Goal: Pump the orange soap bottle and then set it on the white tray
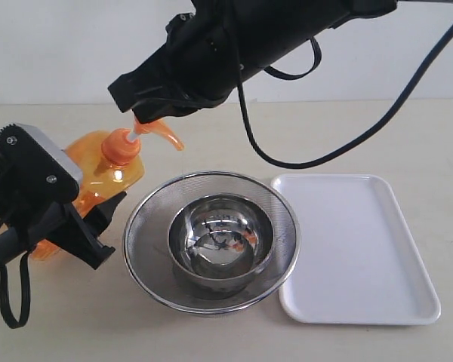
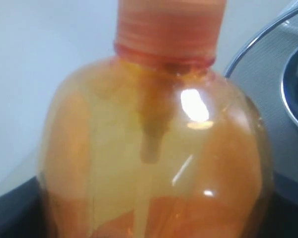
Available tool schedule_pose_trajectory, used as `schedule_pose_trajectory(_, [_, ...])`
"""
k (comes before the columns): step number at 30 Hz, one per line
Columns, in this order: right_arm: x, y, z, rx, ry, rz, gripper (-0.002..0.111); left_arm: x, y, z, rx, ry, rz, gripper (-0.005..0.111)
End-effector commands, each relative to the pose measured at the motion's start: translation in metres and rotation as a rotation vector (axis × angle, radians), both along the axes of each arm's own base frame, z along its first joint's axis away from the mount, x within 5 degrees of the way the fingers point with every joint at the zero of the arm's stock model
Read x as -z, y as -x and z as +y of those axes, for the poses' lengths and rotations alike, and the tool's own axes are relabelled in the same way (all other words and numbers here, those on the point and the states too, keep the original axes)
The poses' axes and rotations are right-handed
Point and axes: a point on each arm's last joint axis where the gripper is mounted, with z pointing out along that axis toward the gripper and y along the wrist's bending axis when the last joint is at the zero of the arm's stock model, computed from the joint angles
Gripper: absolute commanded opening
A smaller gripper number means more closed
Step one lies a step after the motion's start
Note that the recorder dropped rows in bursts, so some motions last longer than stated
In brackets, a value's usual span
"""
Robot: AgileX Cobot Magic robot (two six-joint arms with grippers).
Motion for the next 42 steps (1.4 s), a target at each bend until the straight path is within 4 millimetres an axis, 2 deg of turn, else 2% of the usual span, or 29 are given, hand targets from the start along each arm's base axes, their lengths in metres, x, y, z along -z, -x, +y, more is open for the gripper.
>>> schedule_pose_trajectory(1, [-0.007,0.003,-0.01,0.016,0.045,-0.051,0.0,-0.003,0.002,-0.008,0.059,0.035,-0.007,0.005])
schedule_pose_trajectory(3, [-0.021,0.005,-0.021,0.045,0.039,-0.084,0.0,-0.003,0.002,-0.008,0.057,0.036,-0.007,0.005])
schedule_pose_trajectory(7, [-0.054,0.004,-0.055,0.133,-0.027,-0.146,0.0,-0.003,0.002,-0.008,0.056,0.037,-0.004,0.005])
schedule_pose_trajectory(10, [-0.057,0.007,-0.056,0.116,-0.039,-0.128,0.0,-0.003,0.002,-0.008,0.056,0.037,-0.004,0.005])
schedule_pose_trajectory(17, [-0.035,0.009,-0.036,0.044,-0.021,-0.034,0.0,-0.003,0.002,-0.008,0.056,0.037,-0.004,0.005])
schedule_pose_trajectory(22, [-0.02,0.003,-0.029,0.029,0.002,0.015,0.0,-0.003,0.002,-0.008,0.056,0.037,-0.004,0.005])
schedule_pose_trajectory(36, [0.011,0.005,-0.003,-0.039,0.047,0.085,0.0,-0.003,0.002,-0.008,0.058,0.036,-0.002,0.005])
schedule_pose_trajectory(42, [0.015,0.005,-0.001,-0.041,0.057,0.095,0.0,-0.002,0.002,-0.009,0.064,0.036,-0.001,0.005])
